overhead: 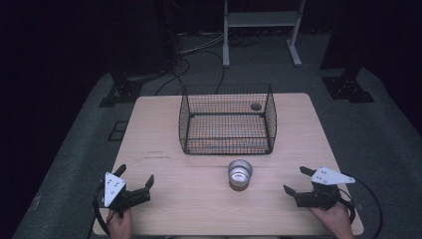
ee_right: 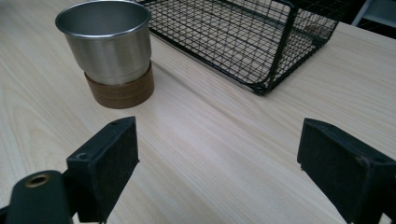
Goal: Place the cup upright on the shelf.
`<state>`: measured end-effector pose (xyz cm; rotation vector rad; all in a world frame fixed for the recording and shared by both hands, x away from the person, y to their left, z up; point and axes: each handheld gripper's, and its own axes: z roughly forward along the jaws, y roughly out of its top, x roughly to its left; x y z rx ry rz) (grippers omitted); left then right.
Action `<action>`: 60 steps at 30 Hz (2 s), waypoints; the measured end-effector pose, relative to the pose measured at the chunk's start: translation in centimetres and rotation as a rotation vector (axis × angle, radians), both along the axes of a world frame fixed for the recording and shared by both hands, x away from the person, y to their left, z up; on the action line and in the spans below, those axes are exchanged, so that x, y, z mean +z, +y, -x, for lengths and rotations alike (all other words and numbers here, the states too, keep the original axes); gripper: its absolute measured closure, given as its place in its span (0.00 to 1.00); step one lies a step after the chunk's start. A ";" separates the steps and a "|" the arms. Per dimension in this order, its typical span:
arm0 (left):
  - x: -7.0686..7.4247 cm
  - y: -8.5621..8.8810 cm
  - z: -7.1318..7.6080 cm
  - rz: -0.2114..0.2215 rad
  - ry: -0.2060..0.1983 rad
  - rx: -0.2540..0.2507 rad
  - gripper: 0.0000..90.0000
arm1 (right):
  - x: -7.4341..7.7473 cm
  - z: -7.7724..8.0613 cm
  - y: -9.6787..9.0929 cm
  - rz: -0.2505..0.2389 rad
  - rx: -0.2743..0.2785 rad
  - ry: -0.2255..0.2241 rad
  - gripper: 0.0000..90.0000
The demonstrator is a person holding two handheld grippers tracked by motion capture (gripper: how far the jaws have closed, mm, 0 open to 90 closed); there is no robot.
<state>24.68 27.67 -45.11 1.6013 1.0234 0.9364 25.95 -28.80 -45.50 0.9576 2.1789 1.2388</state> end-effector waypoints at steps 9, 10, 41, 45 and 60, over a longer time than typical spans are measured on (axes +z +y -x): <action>0.0 0.0 0.0 0.000 -0.003 0.001 0.00 | -0.1 0.0 1.3 0.005 0.035 0.008 0.11; 0.0 0.0 0.0 0.000 -0.004 0.003 0.00 | -0.1 0.0 1.5 0.009 0.040 0.009 0.11; 0.2 0.3 0.2 0.014 -0.011 0.012 0.00 | -0.3 -1.1 7.1 0.035 0.163 0.069 0.02; 0.2 0.4 0.2 0.014 -0.015 0.015 0.00 | -0.4 -1.4 8.4 0.047 0.177 0.071 0.02; 0.2 0.4 0.1 0.015 -0.014 0.017 0.00 | -0.6 -3.0 10.5 0.068 0.182 0.100 0.02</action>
